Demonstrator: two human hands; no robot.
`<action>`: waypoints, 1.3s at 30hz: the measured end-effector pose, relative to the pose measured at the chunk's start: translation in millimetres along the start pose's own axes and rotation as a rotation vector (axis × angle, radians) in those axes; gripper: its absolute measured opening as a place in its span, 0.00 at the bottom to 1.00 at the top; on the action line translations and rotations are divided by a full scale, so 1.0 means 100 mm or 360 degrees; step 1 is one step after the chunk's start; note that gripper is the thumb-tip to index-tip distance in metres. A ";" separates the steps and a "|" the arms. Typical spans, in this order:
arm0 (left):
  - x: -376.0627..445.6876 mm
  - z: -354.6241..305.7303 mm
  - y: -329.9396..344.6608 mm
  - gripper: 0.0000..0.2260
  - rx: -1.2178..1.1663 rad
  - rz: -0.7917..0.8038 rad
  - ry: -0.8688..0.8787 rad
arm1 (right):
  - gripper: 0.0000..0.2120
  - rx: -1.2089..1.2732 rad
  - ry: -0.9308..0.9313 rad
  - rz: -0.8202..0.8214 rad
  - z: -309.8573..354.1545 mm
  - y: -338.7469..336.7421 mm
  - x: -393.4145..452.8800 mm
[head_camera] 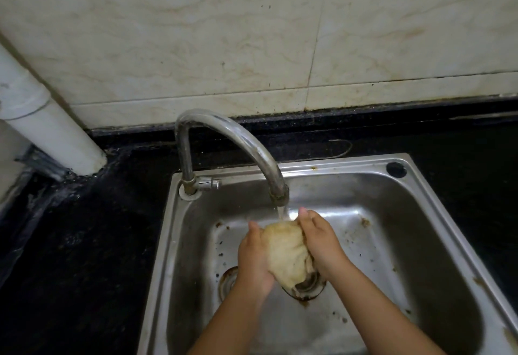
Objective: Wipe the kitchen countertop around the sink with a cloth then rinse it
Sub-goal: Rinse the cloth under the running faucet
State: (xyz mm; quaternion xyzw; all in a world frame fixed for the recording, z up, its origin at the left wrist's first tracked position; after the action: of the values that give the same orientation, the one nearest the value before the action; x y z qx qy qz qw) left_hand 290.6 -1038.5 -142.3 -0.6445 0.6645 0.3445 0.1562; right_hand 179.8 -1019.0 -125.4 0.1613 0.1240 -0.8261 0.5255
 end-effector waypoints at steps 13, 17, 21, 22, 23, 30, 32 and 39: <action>0.04 -0.13 -0.14 0.09 0.0020 0.0242 0.0126 | 0.12 0.0341 0.0031 0.0294 -0.05 -0.05 -0.09; 0.01 -0.16 -0.16 0.09 -0.0180 0.0112 0.0097 | 0.21 0.0041 0.0319 0.0491 -0.26 -0.05 -0.15; -0.04 -0.20 -0.24 0.07 -0.0422 0.0087 0.0042 | 0.08 -0.0249 0.0360 0.0547 -0.35 -0.11 -0.17; -0.04 -0.22 -0.28 0.07 -0.0450 0.0106 0.0028 | 0.08 -0.0229 0.0354 0.0483 -0.35 -0.13 -0.15; -0.05 -0.23 -0.30 0.08 -0.0449 0.0160 -0.0001 | 0.10 -0.0129 0.0351 0.0411 -0.35 -0.14 -0.14; -0.08 -0.15 -0.35 0.23 0.0009 0.0423 -0.0425 | 0.11 0.0260 0.0030 0.0314 -0.07 -0.04 -0.13; -0.06 -0.10 -0.33 0.17 0.0302 0.0461 -0.0477 | 0.10 0.0030 -0.0080 0.0336 -0.03 0.02 -0.14; 0.08 0.08 -0.14 0.23 0.0503 0.0506 -0.0591 | 0.12 -0.0362 -0.0340 0.0311 0.04 0.09 -0.17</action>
State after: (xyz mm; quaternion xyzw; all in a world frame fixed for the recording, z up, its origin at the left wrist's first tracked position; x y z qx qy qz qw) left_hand 301.7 -1037.9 -156.6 -0.4257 0.7626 0.3689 0.3179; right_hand 194.0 -1009.8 -115.3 0.0235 0.1437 -0.7641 0.6284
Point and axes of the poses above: each hand's wrist, its own x-axis towards the middle knuckle, its own y-axis out of the palm, z = x × y, the point moved 5 cm from there along x, towards the middle knuckle
